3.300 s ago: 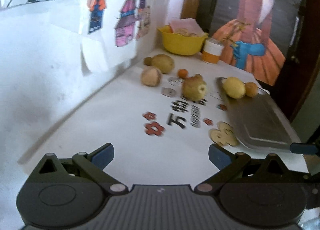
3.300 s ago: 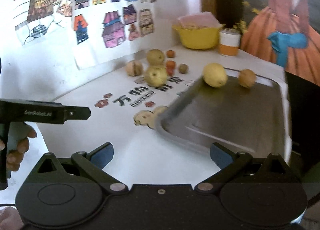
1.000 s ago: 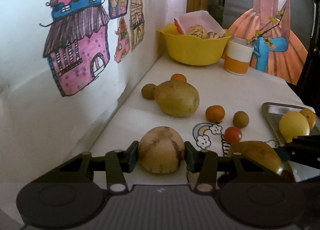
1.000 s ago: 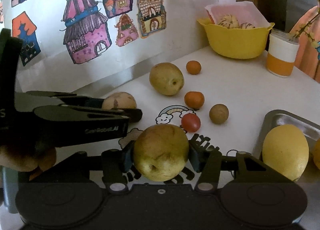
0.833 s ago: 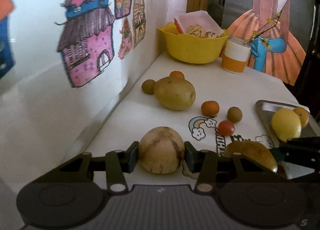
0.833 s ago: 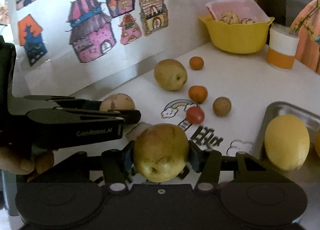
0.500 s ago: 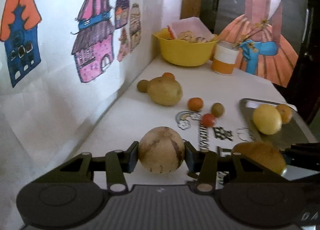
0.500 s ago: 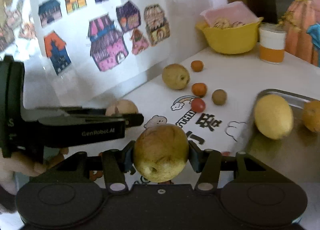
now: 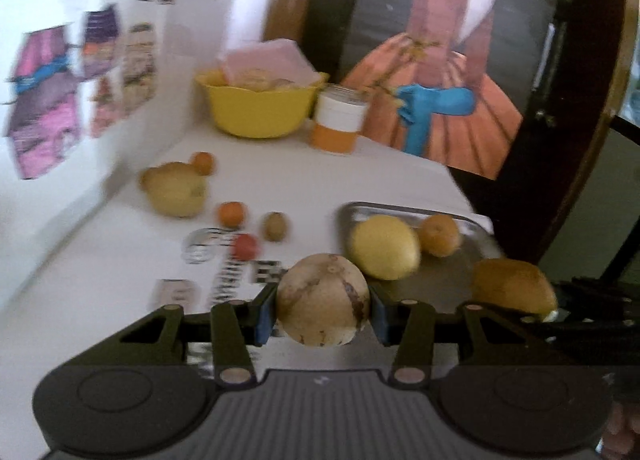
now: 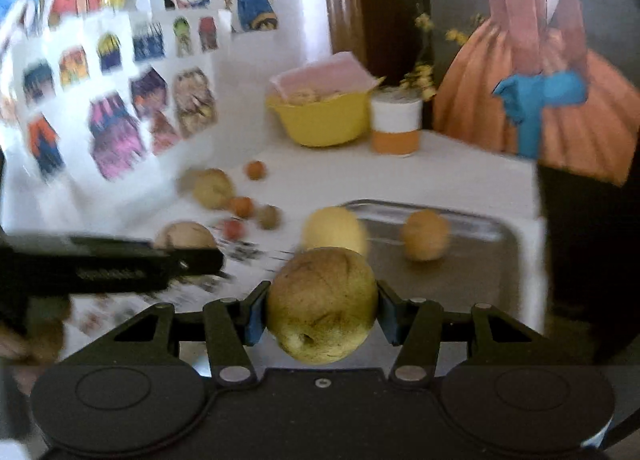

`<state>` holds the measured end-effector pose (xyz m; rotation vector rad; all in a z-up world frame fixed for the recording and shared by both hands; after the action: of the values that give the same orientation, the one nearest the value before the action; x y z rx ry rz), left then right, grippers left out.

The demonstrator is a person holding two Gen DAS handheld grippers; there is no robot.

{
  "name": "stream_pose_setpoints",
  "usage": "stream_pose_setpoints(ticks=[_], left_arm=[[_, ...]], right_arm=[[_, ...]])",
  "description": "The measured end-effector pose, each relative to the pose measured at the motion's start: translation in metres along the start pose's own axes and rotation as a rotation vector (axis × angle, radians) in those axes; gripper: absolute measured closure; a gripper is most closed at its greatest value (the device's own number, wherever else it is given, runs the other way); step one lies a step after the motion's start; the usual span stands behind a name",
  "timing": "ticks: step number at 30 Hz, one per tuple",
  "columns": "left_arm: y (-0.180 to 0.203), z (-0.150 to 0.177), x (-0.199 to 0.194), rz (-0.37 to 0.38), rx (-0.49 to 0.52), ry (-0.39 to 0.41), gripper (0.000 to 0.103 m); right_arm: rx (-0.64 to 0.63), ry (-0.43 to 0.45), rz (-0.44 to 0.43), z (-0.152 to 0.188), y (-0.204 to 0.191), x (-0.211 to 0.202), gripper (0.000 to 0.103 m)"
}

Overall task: Organize fruits
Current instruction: 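Lower the striped fruit onto the tray with the left tool while the right tool sets the pear beside it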

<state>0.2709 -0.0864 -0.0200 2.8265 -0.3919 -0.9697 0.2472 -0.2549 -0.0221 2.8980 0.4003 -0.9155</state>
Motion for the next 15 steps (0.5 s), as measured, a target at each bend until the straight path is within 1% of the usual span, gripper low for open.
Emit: stream_pose_setpoints(ticks=[2,5,10,15], left_arm=[[0.013,0.002,0.009,0.025,0.0,-0.009,0.052],[0.028,0.004,0.025,0.041,0.014,-0.021,0.052],[0.04,0.009,0.045,0.037,0.035,-0.042,0.052],[0.041,0.009,0.053,0.02,0.045,-0.049,0.052]], right_arm=[[-0.026,-0.007,0.014,0.003,0.012,0.005,0.047],[-0.042,-0.012,0.02,0.006,0.027,0.015,0.047],[-0.05,-0.023,0.014,0.008,0.041,0.031,0.047],[-0.04,-0.039,0.004,0.008,0.044,0.044,0.047]])
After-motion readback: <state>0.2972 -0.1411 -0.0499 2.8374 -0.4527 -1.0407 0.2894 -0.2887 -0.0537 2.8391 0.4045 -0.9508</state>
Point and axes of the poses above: each gripper's, at about its wrist camera, not at the fingertips, and x roughly the way its jaws point, y to its right, z to its underside, the point moved 7 cm from there along x, roughly the way its jaws point
